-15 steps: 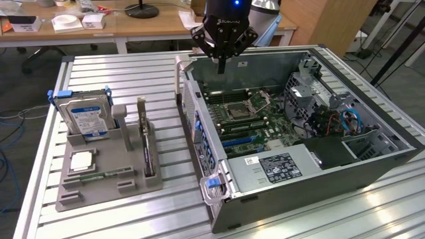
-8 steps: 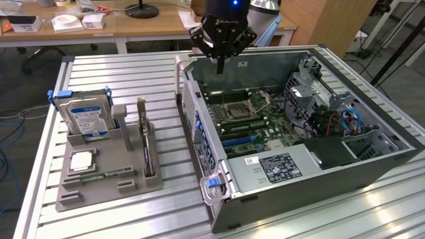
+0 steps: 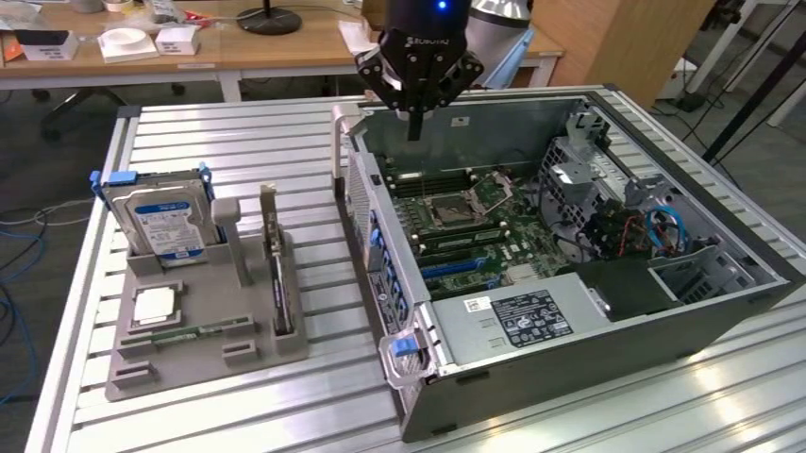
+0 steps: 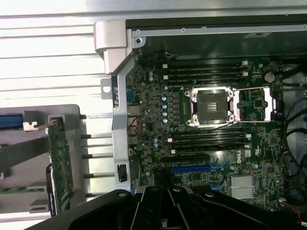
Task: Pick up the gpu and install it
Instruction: 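Reach for the gpu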
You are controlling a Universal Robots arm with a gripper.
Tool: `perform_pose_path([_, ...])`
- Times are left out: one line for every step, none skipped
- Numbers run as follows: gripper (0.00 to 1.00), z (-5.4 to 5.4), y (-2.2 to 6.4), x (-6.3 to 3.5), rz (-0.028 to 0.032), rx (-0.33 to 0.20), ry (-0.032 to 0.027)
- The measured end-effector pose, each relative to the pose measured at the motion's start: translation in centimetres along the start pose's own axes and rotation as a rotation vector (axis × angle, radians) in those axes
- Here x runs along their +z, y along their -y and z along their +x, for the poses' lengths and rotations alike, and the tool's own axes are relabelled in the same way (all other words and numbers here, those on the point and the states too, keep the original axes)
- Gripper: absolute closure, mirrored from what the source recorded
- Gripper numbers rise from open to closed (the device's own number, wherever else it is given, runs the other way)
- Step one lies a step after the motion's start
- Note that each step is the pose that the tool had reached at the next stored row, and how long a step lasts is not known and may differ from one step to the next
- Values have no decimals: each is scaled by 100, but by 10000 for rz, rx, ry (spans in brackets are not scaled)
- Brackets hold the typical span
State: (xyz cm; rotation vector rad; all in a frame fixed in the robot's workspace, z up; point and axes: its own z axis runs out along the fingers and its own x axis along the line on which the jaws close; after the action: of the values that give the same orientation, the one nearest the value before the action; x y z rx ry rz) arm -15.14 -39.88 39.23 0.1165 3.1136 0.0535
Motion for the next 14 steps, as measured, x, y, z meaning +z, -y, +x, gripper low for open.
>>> perform_pose_path([89, 2, 0, 0, -1, 0, 0])
perform_pose_path([89, 5, 0, 1, 0, 1, 0])
perform_pose_path([89, 8, 1, 1, 0, 0, 0])
perform_pose_path([89, 10, 1, 1, 0, -1, 0])
perform_pose_path([89, 15, 1, 1, -1, 0, 0])
perform_pose_path([89, 19, 1, 2, 0, 0, 1])
perform_pose_path([89, 22, 2, 2, 0, 0, 0])
perform_pose_path([89, 25, 2, 3, -1, -1, 0])
perform_pose_path([89, 29, 2, 3, 0, -1, 0])
perform_pose_path([89, 34, 3, 3, 0, -1, 0])
perform_pose_path([89, 39, 3, 3, 0, -1, 0])
perform_pose_path([89, 46, 4, 3, 0, 0, 0])
perform_pose_path([89, 52, 4, 3, 0, -1, 0])
perform_pose_path([89, 59, 5, 3, 0, -1, 0])
